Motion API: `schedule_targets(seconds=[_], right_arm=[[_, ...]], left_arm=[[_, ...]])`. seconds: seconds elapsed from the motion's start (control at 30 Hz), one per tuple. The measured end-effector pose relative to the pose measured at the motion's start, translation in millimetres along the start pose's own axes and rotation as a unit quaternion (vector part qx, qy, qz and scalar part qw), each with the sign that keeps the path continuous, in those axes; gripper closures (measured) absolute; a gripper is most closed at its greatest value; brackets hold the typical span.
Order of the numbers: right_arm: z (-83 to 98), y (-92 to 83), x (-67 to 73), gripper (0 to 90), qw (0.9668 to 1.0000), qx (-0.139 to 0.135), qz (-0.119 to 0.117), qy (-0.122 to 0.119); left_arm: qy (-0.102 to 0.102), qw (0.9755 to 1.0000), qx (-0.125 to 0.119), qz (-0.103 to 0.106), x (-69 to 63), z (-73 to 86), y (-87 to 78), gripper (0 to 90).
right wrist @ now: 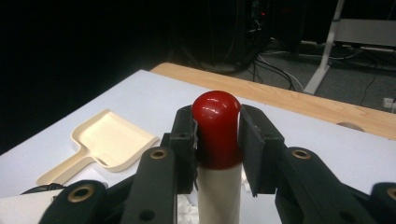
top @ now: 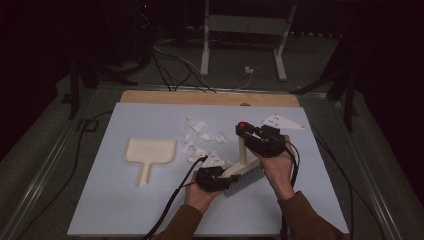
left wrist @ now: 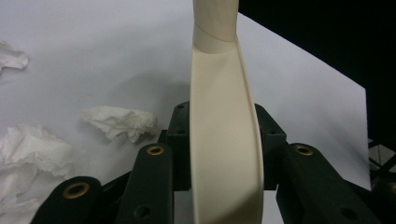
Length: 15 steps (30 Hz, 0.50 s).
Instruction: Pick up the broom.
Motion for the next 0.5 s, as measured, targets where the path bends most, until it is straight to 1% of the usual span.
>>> schedule_targets(seconds=[0.03, 0.07, 0.1, 0.13, 0.17, 0.2, 0.23, 0.27, 0.3, 0.33, 0.37, 0.4, 0.43, 0.47, 0.5], right_arm=[[0.4, -0.2, -0.5, 68.2, 1.0, -0.003, -0.003, 0.001], [1.1, -0.2, -1.8, 56.9, 0.9999, -0.011, -0.01, 0.005], [1.1, -0.2, -1.8, 56.9, 0.9999, -0.011, -0.01, 0.005], [1.0, -0.1, -2.8, 47.6, 0.9998, -0.018, -0.013, 0.005], [0.8, 0.6, -5.3, 36.8, 0.9997, -0.012, -0.017, 0.017], [0.8, 0.6, -5.3, 36.8, 0.9997, -0.012, -0.017, 0.017], [0.9, 1.1, -6.7, 31.5, 0.9993, -0.012, -0.024, 0.025], [2.4, 2.7, -9.6, 19.2, 0.9991, -0.008, -0.029, 0.03], [3.4, 3.4, -10.9, 14.7, 0.9992, -0.004, -0.026, 0.029], [4.8, 3.9, -12.3, 12.3, 0.9993, -0.001, -0.026, 0.029], [4.8, 3.9, -12.3, 12.3, 0.9993, -0.001, -0.026, 0.029], [7.6, 3.7, -13.8, 0.3, 0.9994, 0.005, -0.027, 0.02], [7.6, 3.7, -13.8, 0.3, 0.9994, 0.005, -0.027, 0.02], [9.0, 4.0, -13.9, 0.0, 0.9994, 0.013, -0.028, 0.013], [10.3, 3.8, -13.6, 0.0, 0.9992, 0.017, -0.035, 0.01]], left_arm=[[-0.004, 1.0, 0.0, 0.001, 0.1, 0.0, 0.1, 68.6], [-0.007, 1.0, 0.001, 0.003, 0.4, -0.1, 0.2, 69.1], [-0.009, 0.9999, 0.0, 0.005, 0.3, -0.1, 0.2, 69.1], [-0.009, 0.9999, 0.001, 0.005, 0.3, -0.1, 0.0, 69.1], [-0.013, 0.9999, 0.002, 0.008, 0.3, -0.2, -0.1, 69.2], [-0.016, 0.9998, 0.001, 0.012, 0.3, -0.3, 0.0, 69.2], [-0.017, 0.9998, 0.001, 0.014, 0.3, -0.3, -0.1, 69.3], [-0.022, 0.9996, 0.003, 0.017, 0.3, -0.4, -0.2, 69.3], [-0.027, 0.9994, 0.004, 0.023, 0.5, -0.8, -0.5, 69.4], [-0.032, 0.9991, 0.002, 0.026, 0.1, -1.2, -0.3, 69.4], [-0.033, 0.9991, 0.002, 0.027, -0.2, -1.4, -0.6, 69.4], [-0.035, 0.999, 0.002, 0.029, -0.4, -1.5, -0.9, 69.4], [-0.035, 0.9989, 0.002, 0.032, -0.6, -1.6, -1.2, 69.4], [-0.036, 0.9988, 0.001, 0.032, -1.3, -1.7, -1.3, 69.5], [-0.035, 0.9989, 0.002, 0.032, -1.2, -1.8, -1.9, 69.5]])
Point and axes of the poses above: each handheld gripper's, and its own axes: y roughly forward along the jaws, z roughly out of its underside, x roughly to its left, the point moved 3 cm from there along y, roughly forward along the jaws, and after that the axes turned 9 degrees about -y, right-handed, at the moved point
